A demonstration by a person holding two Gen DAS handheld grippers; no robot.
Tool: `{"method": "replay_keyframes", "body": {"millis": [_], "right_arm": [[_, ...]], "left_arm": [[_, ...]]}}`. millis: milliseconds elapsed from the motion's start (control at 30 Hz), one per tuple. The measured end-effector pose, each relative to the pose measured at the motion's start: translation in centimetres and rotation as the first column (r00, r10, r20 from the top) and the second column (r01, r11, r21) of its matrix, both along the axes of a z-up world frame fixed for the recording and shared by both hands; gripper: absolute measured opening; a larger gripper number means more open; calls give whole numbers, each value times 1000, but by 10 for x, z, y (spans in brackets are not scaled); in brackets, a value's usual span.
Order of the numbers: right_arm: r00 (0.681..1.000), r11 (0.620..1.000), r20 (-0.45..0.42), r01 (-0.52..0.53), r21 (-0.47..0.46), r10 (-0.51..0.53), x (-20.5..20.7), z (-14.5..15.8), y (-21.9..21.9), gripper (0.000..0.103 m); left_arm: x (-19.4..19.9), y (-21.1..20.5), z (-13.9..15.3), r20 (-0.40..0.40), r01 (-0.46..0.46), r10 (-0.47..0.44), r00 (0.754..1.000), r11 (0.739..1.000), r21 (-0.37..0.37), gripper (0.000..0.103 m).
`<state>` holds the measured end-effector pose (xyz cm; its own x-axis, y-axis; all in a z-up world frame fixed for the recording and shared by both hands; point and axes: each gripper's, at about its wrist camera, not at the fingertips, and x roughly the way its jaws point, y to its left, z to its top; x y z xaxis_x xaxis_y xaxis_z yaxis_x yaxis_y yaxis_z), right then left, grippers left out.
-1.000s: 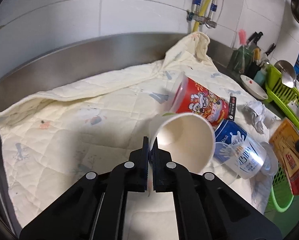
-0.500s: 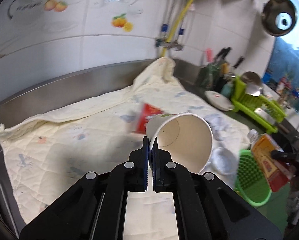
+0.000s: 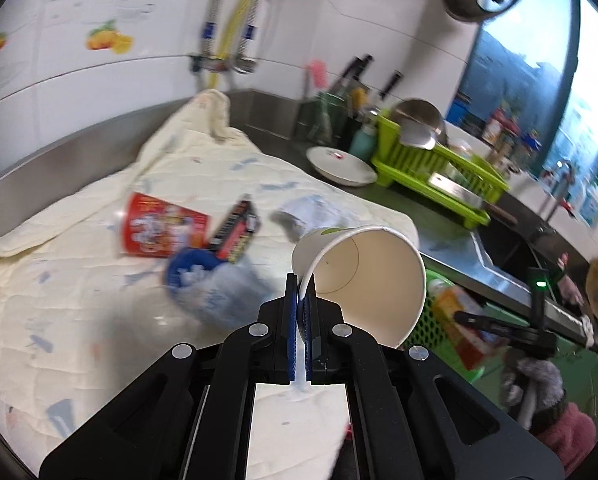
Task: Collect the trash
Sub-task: 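Grasp the white paper cup with the left tool while the right tool drops the bottle into the green basket, then carry the paper cup over the green basket and release it with the left tool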
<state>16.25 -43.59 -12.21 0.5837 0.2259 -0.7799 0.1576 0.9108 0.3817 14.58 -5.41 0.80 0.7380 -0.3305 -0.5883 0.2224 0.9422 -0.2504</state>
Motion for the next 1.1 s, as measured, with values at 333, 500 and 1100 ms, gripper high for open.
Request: {"method": "replay_keyframes", "body": {"millis": [333, 500, 1100], "right_arm": [[999, 987, -23, -30, -158, 27, 28, -44, -3, 69], [1000, 987, 3, -20, -161, 20, 23, -45, -12, 70], [976, 990, 217, 56, -128, -27, -68, 24, -13, 77]], "left_arm": [[16, -61, -6, -15, 114, -114, 993, 993, 6, 2], [21, -89, -13, -29, 173, -173, 985, 985, 7, 2], [38, -193, -75, -162, 332, -318, 934, 941, 69, 2]]}}
